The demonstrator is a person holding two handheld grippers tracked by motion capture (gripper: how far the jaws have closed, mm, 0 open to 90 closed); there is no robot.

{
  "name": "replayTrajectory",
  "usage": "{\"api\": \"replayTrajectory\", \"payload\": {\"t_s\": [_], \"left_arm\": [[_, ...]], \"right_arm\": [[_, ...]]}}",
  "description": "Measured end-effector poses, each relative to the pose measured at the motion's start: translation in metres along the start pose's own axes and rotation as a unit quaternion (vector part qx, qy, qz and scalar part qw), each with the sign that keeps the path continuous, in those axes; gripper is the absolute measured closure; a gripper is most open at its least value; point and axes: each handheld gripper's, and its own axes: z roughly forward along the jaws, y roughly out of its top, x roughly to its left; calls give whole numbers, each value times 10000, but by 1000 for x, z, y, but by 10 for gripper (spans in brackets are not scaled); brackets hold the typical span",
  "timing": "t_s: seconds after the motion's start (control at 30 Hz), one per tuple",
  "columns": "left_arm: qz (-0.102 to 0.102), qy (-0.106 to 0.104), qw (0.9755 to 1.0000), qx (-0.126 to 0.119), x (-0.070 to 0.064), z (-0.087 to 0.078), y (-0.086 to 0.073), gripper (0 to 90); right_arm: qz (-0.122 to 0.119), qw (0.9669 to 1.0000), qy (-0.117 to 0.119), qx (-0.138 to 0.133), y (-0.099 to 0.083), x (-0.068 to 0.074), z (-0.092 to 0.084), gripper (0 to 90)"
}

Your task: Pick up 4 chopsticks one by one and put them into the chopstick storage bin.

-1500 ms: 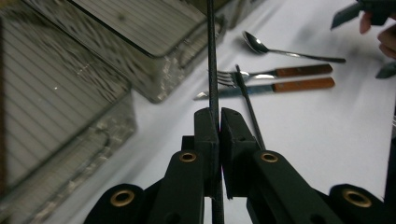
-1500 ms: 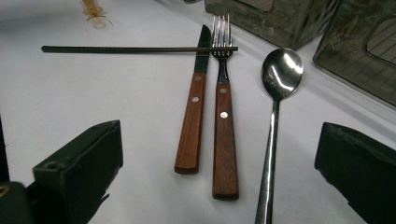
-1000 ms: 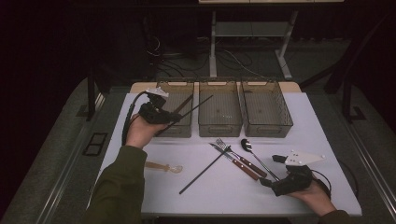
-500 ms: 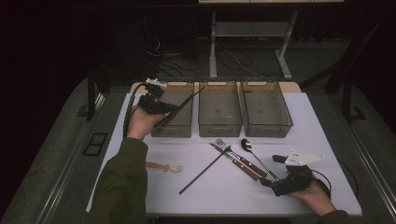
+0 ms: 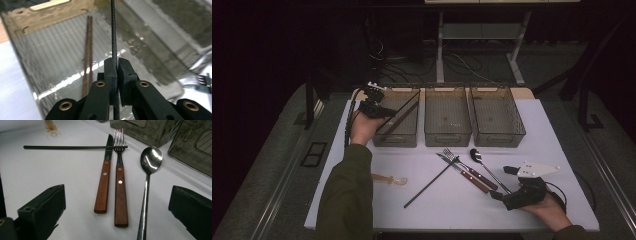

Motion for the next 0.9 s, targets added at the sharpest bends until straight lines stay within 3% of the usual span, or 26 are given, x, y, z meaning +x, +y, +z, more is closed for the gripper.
{"api": "replayTrajectory", "payload": {"t_s": [0.47,0.73,0.9], "left_arm": [[-76,361,9993,88,10,16,-4,853],[-94,418,9991,49,15,18,-6,853],[15,463,9989,36,16,20,-7,853]], "right_arm": [[-11,10000,32,0,0,0,0,12],[-20,10000,50,8,0,0,0,12],[-15,10000,49,11,0,0,0,12]]}}
